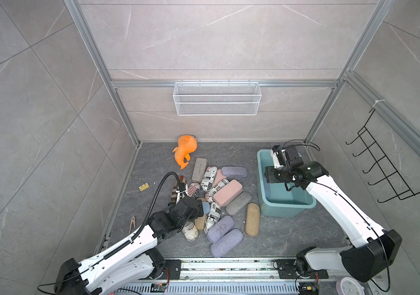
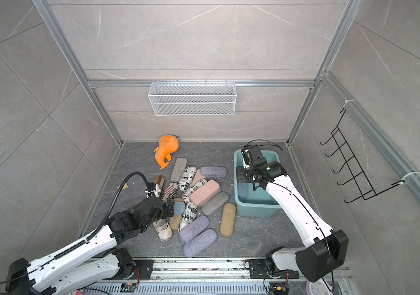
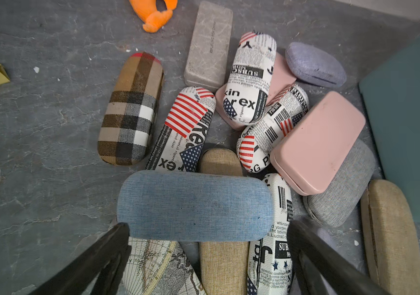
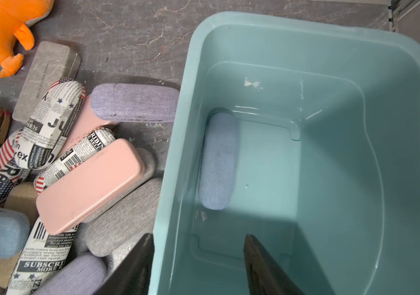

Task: Put the glasses cases into the storage boxes
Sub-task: Place the glasses case in the storage box, then pick up the glasses case.

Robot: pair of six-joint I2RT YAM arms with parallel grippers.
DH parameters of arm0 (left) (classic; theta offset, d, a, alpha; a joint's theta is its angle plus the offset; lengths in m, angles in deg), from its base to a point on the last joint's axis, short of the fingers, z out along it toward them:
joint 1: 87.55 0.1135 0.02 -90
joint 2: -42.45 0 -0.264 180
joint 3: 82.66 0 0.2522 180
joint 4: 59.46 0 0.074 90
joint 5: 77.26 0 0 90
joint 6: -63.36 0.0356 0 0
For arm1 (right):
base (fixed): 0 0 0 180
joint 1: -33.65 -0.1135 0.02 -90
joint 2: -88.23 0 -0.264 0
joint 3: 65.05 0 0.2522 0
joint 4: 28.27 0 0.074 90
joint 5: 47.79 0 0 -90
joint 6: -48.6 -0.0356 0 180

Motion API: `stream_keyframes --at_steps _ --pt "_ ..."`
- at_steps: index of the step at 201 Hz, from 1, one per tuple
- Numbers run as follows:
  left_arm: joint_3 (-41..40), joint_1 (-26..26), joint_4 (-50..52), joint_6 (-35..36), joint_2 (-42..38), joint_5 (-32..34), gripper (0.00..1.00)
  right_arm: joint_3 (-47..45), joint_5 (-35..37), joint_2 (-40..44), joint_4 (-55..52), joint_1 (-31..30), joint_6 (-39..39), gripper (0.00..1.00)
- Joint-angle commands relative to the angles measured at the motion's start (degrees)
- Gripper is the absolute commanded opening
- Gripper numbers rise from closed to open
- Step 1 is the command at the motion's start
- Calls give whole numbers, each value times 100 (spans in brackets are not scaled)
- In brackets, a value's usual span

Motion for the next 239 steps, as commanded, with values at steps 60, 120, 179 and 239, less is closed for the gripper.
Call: stream_keyframes --at_steps 60,120,179,239 --pt "2055 319 -126 1683 2513 -1919 98 -552 -140 491 177 -79 -153 73" --pt "3285 325 382 2926 4083 -2513 99 -689 -166 750 102 -82 -143 88" --pt "3638 325 635 3274 4790 -2828 97 -827 -234 914 184 -79 -251 88" --pt "3726 325 558 3247 5165 -2885 88 -855 -361 838 274 -82 -278 79"
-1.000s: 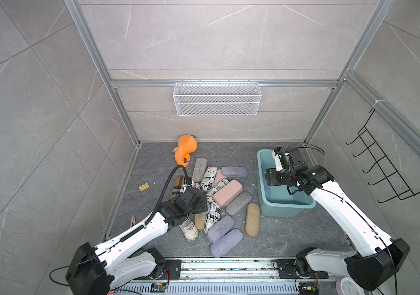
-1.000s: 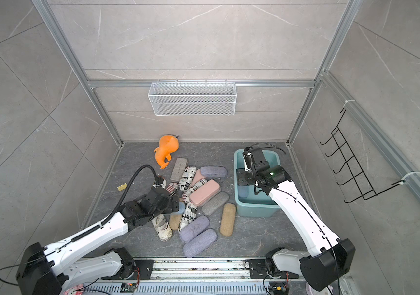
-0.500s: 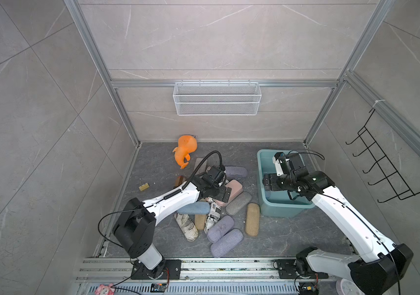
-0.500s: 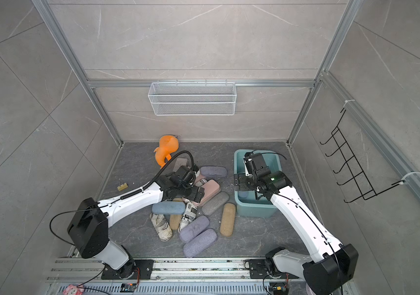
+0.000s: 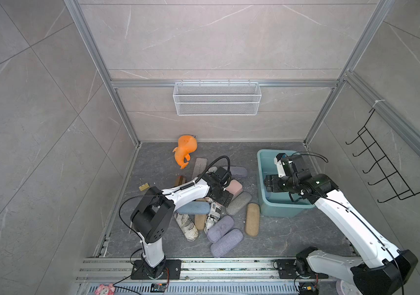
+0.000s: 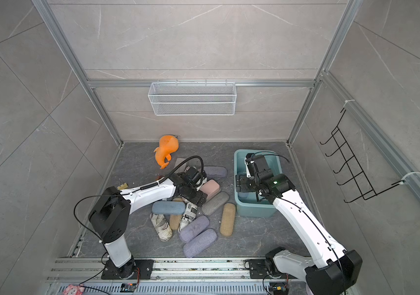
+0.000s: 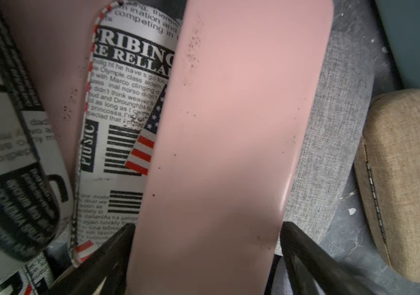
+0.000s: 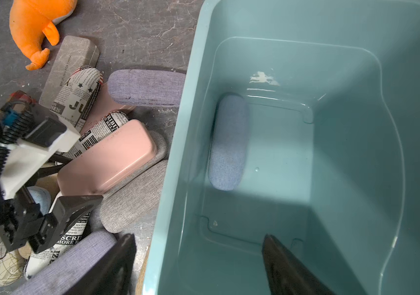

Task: Put the glasses cases into the storage boxes
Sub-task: Pick up the glasses case.

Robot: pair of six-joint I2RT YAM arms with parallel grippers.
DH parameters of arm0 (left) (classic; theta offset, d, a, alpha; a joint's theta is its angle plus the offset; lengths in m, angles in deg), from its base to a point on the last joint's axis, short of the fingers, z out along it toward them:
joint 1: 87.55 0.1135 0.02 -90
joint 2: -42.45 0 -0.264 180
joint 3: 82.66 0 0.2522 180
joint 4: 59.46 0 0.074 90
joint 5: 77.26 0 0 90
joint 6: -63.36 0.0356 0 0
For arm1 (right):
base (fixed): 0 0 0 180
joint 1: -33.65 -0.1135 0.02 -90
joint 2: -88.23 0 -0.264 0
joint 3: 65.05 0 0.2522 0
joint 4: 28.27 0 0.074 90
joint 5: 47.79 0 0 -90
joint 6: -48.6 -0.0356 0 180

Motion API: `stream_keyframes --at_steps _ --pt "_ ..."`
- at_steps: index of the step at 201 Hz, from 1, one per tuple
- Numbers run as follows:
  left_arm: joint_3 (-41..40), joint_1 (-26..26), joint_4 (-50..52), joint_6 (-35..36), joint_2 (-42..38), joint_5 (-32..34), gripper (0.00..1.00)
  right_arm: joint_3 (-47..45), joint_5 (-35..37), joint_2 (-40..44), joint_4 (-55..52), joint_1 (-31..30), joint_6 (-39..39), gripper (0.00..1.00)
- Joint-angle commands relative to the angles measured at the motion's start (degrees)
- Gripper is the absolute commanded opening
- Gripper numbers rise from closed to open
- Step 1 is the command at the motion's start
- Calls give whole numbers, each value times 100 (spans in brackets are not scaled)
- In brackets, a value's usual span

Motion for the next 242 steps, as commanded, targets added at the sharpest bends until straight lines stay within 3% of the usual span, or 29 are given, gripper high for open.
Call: stream_keyframes --at_steps 1,43,106,147,193,242 --pt "164 8 116 130 67 -142 87 -76 -91 19 102 -37 -89 79" --pt "87 -1 -26 87 -132 -130 71 -129 -137 113 125 -39 -132 76" --pt "-473 4 -670 -186 -1299 -344 64 117 -419 173 158 -40 -262 74" --pt "-1519 -1 -1869 -748 -2467 -282 63 9 -1068 233 856 -79 -959 73" --pt "-3223 -1 -4367 -1664 -3825 -350 61 50 -1536 -141 2077 -616 -1822 77" --pt "-3692 -1 -5240 -2087 -4346 -344 61 411 -1511 -1013 2825 -1292 -2243 75"
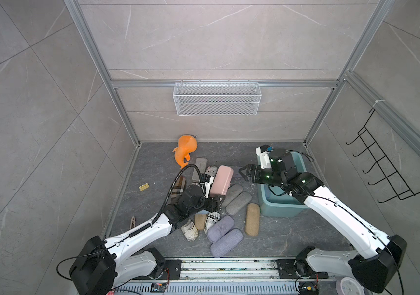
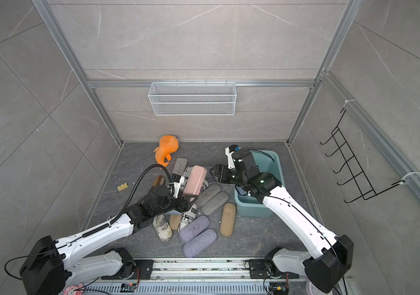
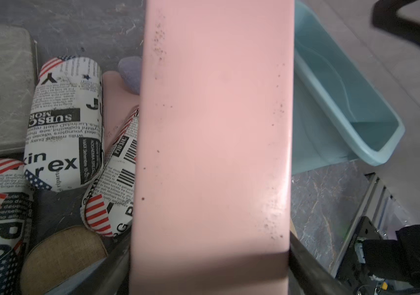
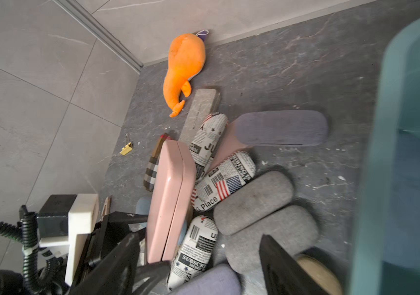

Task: Put the glasses cases into the storage boxes
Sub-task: Pick up the glasses case, then place the glasses case in the storage box.

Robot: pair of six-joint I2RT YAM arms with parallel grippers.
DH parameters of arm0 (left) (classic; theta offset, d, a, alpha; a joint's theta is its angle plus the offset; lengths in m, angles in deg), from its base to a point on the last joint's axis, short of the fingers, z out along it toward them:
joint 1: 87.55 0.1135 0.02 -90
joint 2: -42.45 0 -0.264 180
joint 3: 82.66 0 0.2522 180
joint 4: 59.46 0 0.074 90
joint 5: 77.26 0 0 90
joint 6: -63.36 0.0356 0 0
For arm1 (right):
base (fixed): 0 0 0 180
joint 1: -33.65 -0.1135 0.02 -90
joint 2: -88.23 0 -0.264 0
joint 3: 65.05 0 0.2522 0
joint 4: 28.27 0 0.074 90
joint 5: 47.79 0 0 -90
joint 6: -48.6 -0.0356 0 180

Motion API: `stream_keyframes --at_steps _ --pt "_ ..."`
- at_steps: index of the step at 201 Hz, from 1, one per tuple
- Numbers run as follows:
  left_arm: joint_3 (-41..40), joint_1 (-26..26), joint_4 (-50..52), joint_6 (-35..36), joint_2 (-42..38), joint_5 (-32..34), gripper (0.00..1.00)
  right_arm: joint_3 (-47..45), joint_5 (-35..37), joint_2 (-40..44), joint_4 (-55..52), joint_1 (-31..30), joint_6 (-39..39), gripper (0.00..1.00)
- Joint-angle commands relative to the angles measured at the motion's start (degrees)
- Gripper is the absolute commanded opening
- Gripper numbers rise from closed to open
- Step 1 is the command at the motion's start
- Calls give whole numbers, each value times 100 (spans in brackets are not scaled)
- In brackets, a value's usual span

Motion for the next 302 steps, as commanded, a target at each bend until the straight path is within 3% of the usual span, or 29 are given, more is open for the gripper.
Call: stream_keyframes --at_steps 1,78,101,111,136,152,178,199,210,224,278,302 --pt "13 4 -1338 -406 -315 -106 60 207 -117 -404 684 -282 -435 75" --pt "-69 8 -1340 -414 -517 -84 60 557 -156 -1158 1355 -795 -798 56" --pt "-76 10 -1329 -420 -556 -64 61 661 -162 -1218 1294 -862 -758 41" --pt "-76 10 -1292 -420 -569 -41 68 665 -158 -1201 1328 -891 -733 35" --pt "-183 9 -1080 -401 -745 112 98 806 -68 -1206 1204 -916 -616 29" --pt "-412 8 -844 -336 -1087 216 100 944 98 -1226 1099 -916 -500 28" --pt "-719 8 -26 -493 -1957 848 100 1534 465 -1391 533 -915 -106 28" --pt "-782 10 1303 -1036 -2723 2070 99 2078 1105 -1456 -168 -869 389 27" --pt "-738 16 2093 -1501 -3020 2826 99 2393 1473 -1458 -763 -734 724 27" --pt "-730 19 2712 -1826 -3269 3220 99 2619 1718 -1380 -1385 -392 1088 27" --pt "-863 17 2865 -1985 -3199 3172 98 2022 2913 -857 -2478 1416 1934 26" --pt "-718 17 2868 -1812 -2983 3093 98 1498 2811 -1157 -2362 1944 2069 25"
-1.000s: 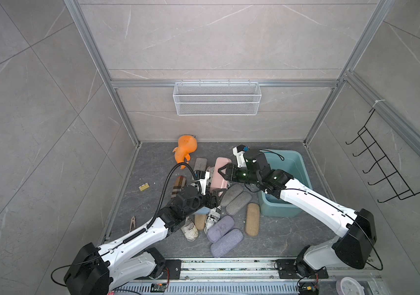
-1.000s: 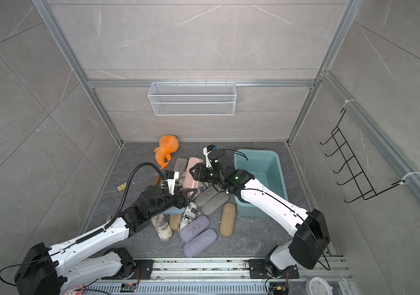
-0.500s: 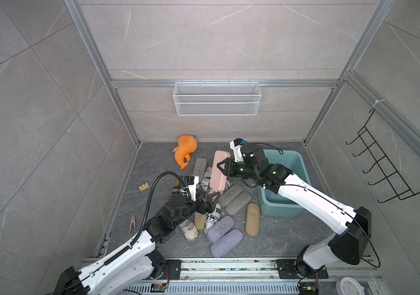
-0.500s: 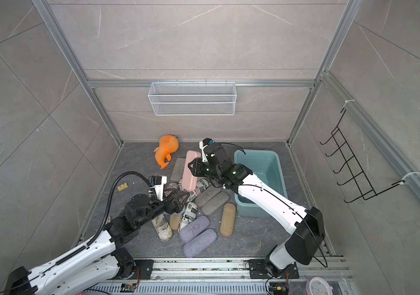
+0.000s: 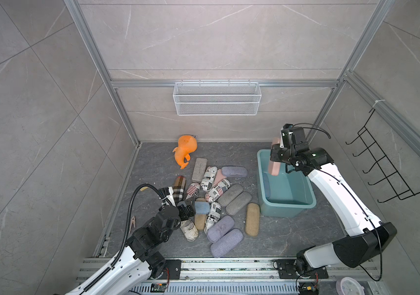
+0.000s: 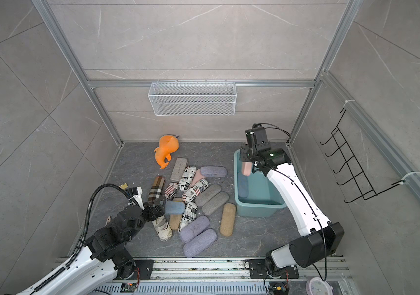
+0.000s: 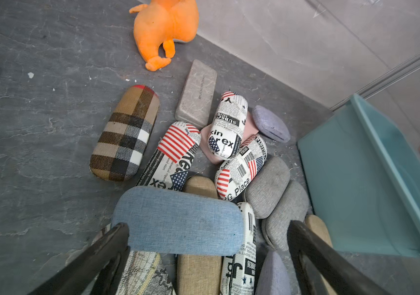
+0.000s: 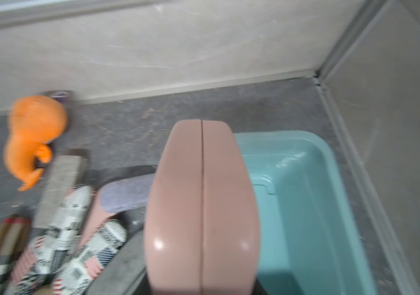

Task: Put the glasses cases into the storage boxes
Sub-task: Place the glasses case in the storage box.

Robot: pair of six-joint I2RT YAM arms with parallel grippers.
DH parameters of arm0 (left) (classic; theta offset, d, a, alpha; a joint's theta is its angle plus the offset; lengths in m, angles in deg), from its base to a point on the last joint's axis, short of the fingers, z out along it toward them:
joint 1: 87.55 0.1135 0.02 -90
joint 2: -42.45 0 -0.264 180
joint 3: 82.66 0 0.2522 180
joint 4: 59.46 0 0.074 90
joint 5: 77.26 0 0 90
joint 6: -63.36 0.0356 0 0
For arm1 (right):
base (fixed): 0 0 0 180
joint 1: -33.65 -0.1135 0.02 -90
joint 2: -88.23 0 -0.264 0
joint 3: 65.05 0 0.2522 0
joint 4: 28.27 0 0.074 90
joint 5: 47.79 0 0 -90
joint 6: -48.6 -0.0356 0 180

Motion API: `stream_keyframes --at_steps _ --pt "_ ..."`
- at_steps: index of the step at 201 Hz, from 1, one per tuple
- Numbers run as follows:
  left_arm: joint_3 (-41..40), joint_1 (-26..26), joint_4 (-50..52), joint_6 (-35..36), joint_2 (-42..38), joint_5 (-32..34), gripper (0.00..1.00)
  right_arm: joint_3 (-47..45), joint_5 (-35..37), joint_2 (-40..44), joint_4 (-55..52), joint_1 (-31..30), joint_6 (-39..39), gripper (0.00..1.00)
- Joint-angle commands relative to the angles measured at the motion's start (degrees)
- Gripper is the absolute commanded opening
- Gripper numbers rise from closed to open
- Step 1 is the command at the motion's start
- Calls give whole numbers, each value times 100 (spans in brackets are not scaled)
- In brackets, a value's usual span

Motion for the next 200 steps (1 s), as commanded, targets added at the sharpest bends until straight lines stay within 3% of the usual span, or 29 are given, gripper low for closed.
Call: stream_keyframes --at_steps 1,42,132,172,200 --pt "161 8 95 14 174 158 98 -461 282 -213 -330 285 427 25" --pt "181 8 113 119 249 -32 98 -886 140 -1017 -78 580 627 26" --pt "270 8 190 100 395 -108 98 -520 -236 -2322 96 602 781 32" --pt "432 8 219 314 688 -199 98 -389 -411 -2273 11 602 639 58" --pt "665 16 265 528 1008 -291 99 -303 -879 -1873 -82 604 501 62"
